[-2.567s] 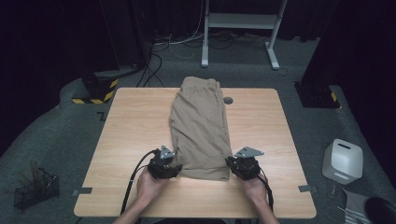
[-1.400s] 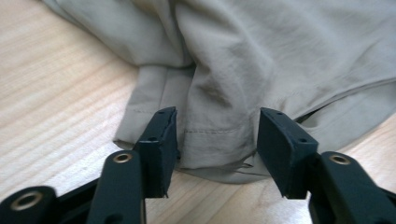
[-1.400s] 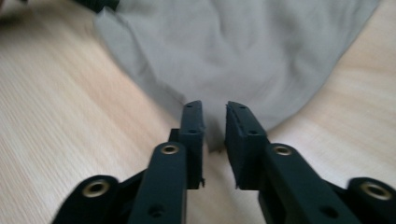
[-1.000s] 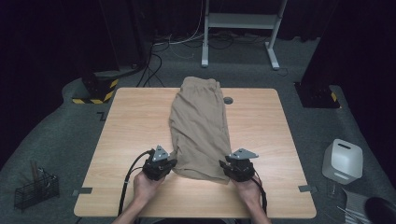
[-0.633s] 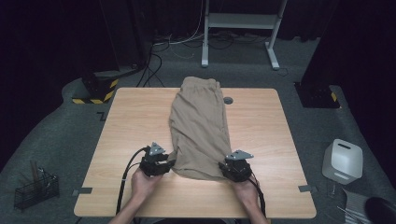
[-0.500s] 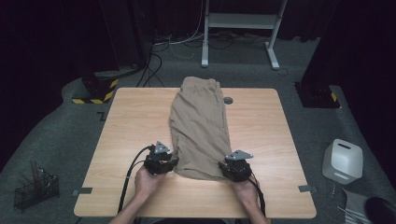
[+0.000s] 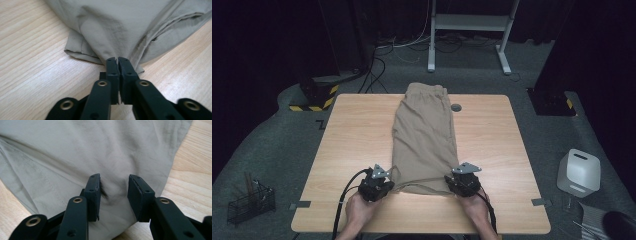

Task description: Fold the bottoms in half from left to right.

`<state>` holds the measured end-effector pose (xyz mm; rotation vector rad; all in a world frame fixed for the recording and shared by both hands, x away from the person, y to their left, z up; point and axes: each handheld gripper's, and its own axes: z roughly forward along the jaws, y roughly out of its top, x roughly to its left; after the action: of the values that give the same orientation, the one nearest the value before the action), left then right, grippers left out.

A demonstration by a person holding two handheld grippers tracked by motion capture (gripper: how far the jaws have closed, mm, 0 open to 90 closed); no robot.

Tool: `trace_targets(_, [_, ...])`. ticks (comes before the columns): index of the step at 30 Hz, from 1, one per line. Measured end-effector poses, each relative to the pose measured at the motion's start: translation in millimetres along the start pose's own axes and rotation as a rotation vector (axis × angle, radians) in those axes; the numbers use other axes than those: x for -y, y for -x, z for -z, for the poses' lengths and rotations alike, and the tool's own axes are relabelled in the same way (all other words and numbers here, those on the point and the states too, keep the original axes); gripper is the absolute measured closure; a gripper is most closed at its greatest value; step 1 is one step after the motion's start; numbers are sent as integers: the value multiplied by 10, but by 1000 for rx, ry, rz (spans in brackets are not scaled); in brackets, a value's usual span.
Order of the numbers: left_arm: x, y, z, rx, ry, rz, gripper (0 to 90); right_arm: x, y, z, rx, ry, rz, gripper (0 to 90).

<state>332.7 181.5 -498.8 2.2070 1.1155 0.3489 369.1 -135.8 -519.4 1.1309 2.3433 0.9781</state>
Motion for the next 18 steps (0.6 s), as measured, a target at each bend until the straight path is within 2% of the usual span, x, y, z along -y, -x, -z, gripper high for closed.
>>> trace_targets(2, [-15, -36, 14, -26, 22, 16, 728, -11, -20, 5, 9, -8, 10, 621])
trace_targets(5, [-95, -168, -20, -51, 48, 54, 591, -15, 3, 18, 5, -5, 0, 614])
trace_targets(8, [-175, -288, -131, -49, 47, 85, 569, -24, 30, 44, 13, 13, -20, 615])
trace_targets(11, [-219, -332, -249, -51, 32, 92, 599, -40, 61, 45, 19, 16, -35, 616])
trace_targets(13, [-230, -332, -301, -52, 12, 76, 680, -60, 72, 32, 24, 15, -38, 618])
trace_targets(16, [-219, -324, -285, -48, -1, 49, 829, -91, 81, -13, 28, 9, -34, 625])
trace_targets(18, [-195, -308, -235, -50, -22, 34, 875, -87, 71, -61, 32, -9, -25, 629])
